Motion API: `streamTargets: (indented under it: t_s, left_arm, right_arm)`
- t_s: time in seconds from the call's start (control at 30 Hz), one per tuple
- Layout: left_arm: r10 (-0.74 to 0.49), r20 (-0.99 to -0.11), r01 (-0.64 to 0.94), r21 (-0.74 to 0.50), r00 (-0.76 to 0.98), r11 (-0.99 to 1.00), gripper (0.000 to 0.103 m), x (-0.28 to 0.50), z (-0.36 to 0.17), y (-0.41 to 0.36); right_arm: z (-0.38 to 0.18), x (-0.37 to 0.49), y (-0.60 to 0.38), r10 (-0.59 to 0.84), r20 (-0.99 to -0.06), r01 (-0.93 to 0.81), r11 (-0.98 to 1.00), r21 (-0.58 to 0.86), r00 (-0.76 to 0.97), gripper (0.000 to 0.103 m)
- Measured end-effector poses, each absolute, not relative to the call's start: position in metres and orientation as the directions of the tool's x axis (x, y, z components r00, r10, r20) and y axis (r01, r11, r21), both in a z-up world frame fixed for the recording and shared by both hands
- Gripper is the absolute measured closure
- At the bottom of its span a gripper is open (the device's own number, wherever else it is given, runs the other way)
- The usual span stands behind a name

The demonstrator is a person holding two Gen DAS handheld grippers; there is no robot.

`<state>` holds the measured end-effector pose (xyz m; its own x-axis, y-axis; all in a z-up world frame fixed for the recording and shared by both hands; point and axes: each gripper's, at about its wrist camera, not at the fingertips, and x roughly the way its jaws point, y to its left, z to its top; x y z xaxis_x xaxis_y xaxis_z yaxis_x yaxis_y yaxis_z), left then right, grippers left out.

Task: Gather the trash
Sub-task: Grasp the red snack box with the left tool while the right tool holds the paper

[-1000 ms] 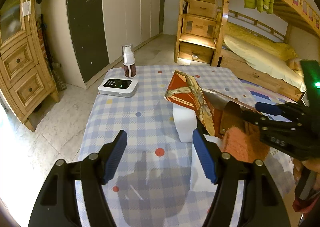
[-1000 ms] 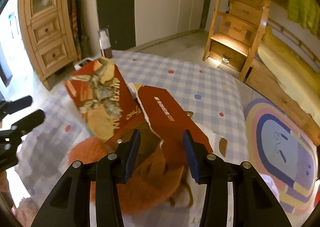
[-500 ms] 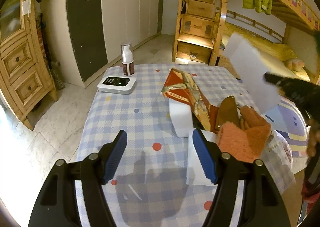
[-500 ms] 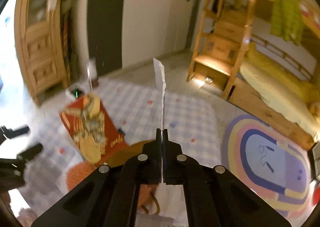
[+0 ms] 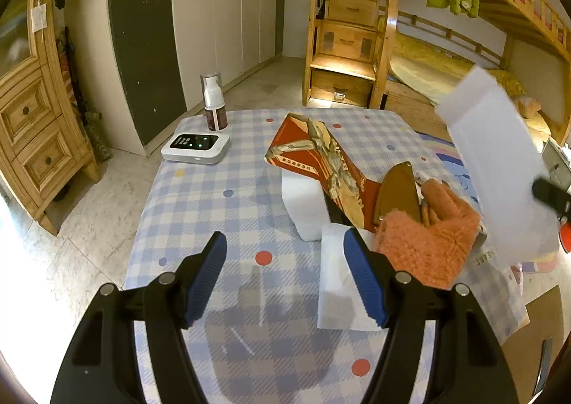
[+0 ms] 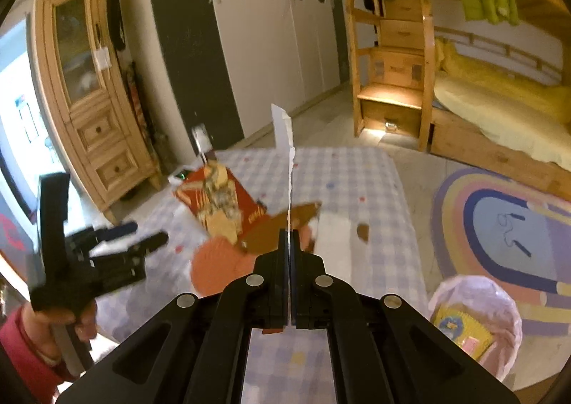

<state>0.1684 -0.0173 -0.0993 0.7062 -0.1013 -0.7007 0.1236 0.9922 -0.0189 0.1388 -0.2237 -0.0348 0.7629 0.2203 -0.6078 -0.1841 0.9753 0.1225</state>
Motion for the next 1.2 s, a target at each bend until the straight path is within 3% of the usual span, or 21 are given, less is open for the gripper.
streamTargets:
  t_s: [0.3,0.63,0.9,1.13,1.2]
  left_arm:
    - [-0.107,-0.699,0.1,-0.051,0.707,0.994,0.037,0.201,-0.096,-0.011]
    - [-0.193,-0.726,0.153,-0.121,0.66,0.981,0.037,0.249,-0.104,-0.027]
    - [-0.212,-0.629,0.207,-0.083,0.748,0.975,0.07,0.227,-0.072,-0.043]
    - [-0.198,-0.698,0.279,0.002,0.688,0.96,0.076,0.225,-0.081,-0.069]
    - [-0.18,-0.702,0.269,0.016,0.689,0.963,0.094,0.223,-0.082,-0.07]
  right_arm:
    - [-0.05,0.14,-0.223,0.217,-0.633,-0.183,0.976,0.119,0.743,0.103]
    - [-0.056,0.143,-0.225,0.219,-0.645,-0.182,0.975,0.124,0.733,0.103]
    - [-0.058,0.143,-0.233,0.231,-0.641,-0.177,0.973,0.149,0.731,0.103]
    - [-0.059,0.138,-0.236,0.238,-0.637,-0.167,0.971,0.171,0.733,0.103]
    - [-0.059,0.138,-0.238,0.242,-0.635,-0.162,0.97,0.182,0.734,0.103]
